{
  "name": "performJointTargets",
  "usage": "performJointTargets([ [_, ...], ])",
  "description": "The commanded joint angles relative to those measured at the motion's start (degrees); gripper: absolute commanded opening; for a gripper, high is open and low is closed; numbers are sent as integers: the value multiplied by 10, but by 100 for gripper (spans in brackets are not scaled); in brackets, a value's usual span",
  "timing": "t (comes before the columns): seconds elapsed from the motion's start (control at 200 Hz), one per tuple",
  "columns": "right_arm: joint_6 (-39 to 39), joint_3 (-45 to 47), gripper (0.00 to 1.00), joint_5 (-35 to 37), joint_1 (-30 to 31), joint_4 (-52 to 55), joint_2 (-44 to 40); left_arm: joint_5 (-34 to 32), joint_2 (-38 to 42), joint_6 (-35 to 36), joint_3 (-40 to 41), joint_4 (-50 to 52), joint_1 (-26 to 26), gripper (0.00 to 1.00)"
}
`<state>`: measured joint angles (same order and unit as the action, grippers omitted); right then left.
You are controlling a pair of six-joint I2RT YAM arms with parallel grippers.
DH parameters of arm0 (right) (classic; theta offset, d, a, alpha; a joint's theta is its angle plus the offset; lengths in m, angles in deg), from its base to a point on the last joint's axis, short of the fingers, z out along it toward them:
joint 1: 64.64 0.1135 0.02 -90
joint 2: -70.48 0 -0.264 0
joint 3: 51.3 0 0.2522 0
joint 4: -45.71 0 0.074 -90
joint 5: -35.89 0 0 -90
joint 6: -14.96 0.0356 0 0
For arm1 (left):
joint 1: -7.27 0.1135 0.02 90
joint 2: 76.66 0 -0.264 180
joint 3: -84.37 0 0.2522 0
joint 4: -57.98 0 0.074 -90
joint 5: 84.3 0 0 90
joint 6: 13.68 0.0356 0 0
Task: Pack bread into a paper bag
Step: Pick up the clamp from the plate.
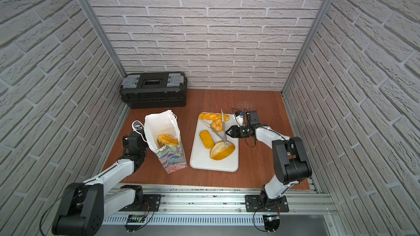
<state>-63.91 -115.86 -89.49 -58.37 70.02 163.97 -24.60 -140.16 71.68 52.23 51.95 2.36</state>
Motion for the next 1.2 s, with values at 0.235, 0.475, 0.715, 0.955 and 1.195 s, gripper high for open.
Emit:
performJointTargets([
  [0.235, -87, -58, 47, 188, 128, 117, -63, 1, -8, 3, -2, -28, -3, 98],
  [0.475, -96, -69, 57, 301, 176, 137, -124, 0, -8, 3, -1, -28, -2, 98],
  [0.715, -105, -55, 64, 375, 190, 130, -127, 0, -3, 2, 2, -28, -2, 98],
  [0.955, -104, -69, 65, 398, 221, 127, -78, -1, -1, 0, 3, -28, -2, 98],
  [1.195, -106, -87, 65, 433, 246, 126, -48, 0, -2, 3, 3, -30, -2, 98],
])
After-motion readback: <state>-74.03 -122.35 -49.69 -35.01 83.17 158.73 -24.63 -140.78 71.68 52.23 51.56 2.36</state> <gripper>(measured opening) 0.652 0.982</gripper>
